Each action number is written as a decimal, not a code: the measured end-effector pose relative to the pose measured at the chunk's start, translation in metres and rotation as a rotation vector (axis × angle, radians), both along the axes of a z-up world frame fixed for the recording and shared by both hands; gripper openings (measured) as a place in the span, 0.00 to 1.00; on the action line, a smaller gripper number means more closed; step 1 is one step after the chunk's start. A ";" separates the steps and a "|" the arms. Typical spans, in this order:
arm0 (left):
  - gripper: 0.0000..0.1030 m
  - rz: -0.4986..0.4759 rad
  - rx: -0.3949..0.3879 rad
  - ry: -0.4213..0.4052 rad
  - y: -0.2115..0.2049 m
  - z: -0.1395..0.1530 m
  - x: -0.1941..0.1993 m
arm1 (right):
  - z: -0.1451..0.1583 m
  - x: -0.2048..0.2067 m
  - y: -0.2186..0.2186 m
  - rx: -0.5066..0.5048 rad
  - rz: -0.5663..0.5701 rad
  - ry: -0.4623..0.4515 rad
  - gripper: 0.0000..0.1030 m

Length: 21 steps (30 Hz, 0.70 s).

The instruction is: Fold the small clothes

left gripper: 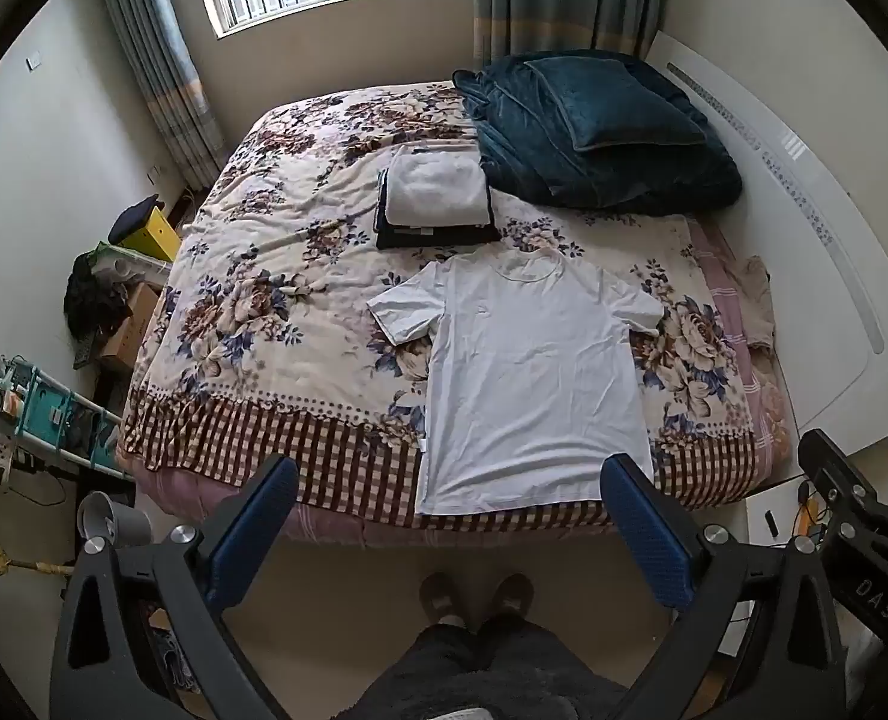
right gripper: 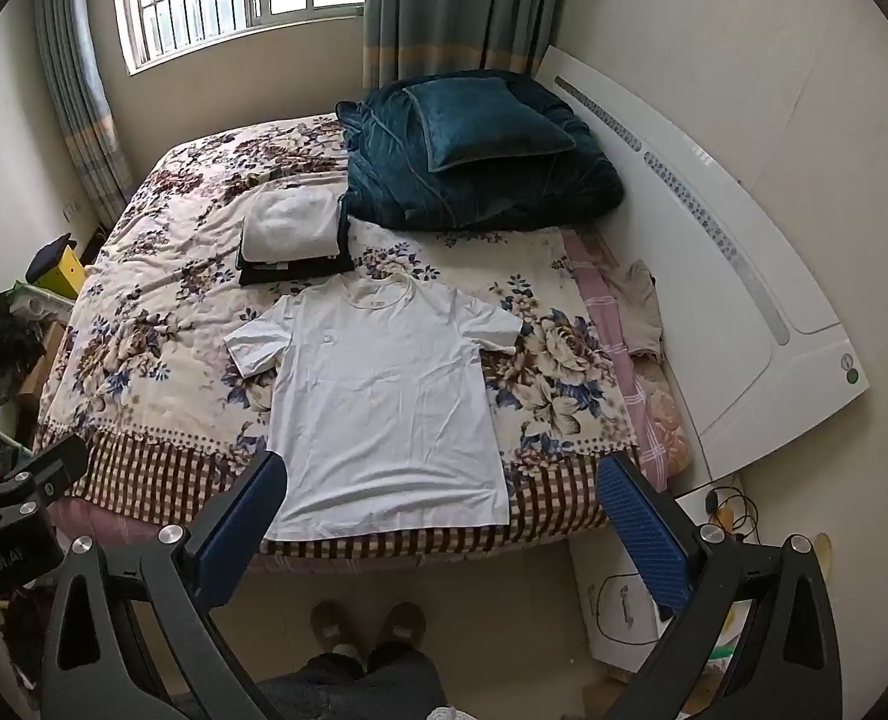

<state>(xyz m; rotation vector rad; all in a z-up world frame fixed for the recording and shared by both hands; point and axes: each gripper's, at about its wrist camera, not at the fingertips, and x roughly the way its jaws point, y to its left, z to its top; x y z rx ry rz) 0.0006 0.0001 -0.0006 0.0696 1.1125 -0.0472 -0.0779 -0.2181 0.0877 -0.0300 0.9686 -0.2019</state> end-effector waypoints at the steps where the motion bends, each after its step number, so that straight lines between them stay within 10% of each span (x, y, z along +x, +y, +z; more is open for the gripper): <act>1: 1.00 0.000 -0.001 -0.003 0.000 0.000 0.000 | 0.000 0.000 0.000 -0.005 -0.002 0.000 1.00; 21: 1.00 0.006 -0.012 -0.020 -0.009 0.004 0.000 | 0.017 -0.002 0.000 -0.010 0.011 -0.020 1.00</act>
